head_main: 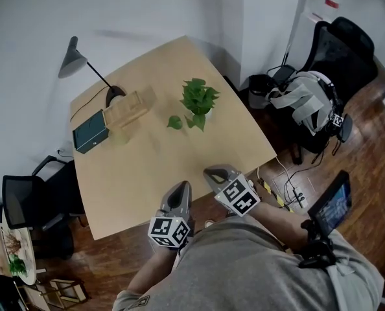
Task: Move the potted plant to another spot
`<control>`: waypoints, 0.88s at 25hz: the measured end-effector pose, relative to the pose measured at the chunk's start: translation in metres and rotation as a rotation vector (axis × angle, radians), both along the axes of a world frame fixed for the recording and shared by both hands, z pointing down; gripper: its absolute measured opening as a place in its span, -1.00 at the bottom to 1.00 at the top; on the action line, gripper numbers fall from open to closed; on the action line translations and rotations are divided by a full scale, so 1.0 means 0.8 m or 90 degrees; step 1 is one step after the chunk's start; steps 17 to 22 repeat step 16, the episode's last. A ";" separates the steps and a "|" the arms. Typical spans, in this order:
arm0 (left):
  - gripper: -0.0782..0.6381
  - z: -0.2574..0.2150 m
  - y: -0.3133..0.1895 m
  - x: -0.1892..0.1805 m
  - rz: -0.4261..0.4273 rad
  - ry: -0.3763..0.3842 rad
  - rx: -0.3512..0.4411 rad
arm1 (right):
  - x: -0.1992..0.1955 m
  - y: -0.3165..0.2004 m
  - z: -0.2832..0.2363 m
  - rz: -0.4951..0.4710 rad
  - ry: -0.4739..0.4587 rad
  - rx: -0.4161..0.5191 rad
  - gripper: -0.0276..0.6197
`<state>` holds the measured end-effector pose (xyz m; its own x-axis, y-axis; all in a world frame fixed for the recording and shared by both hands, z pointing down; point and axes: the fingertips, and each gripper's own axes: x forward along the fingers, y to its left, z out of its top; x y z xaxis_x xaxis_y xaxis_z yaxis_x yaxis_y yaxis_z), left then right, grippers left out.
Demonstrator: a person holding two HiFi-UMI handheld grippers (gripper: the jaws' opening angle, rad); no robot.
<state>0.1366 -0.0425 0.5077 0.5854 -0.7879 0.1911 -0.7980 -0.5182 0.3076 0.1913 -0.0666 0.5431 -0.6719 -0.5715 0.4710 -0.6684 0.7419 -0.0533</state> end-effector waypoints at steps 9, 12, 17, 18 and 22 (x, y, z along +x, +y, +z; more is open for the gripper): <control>-0.80 -0.002 0.003 -0.002 -0.017 0.006 0.004 | -0.008 0.001 -0.003 -0.014 -0.003 0.005 -0.90; -0.80 -0.001 0.009 0.000 -0.022 0.009 0.002 | -0.006 0.005 0.000 -0.016 -0.001 0.001 -0.90; -0.80 -0.002 0.012 0.001 -0.026 0.010 0.005 | -0.003 0.005 0.000 -0.013 -0.003 0.003 -0.90; -0.80 -0.002 0.012 0.001 -0.026 0.010 0.005 | -0.003 0.005 0.000 -0.013 -0.003 0.003 -0.90; -0.80 -0.002 0.012 0.001 -0.026 0.010 0.005 | -0.003 0.005 0.000 -0.013 -0.003 0.003 -0.90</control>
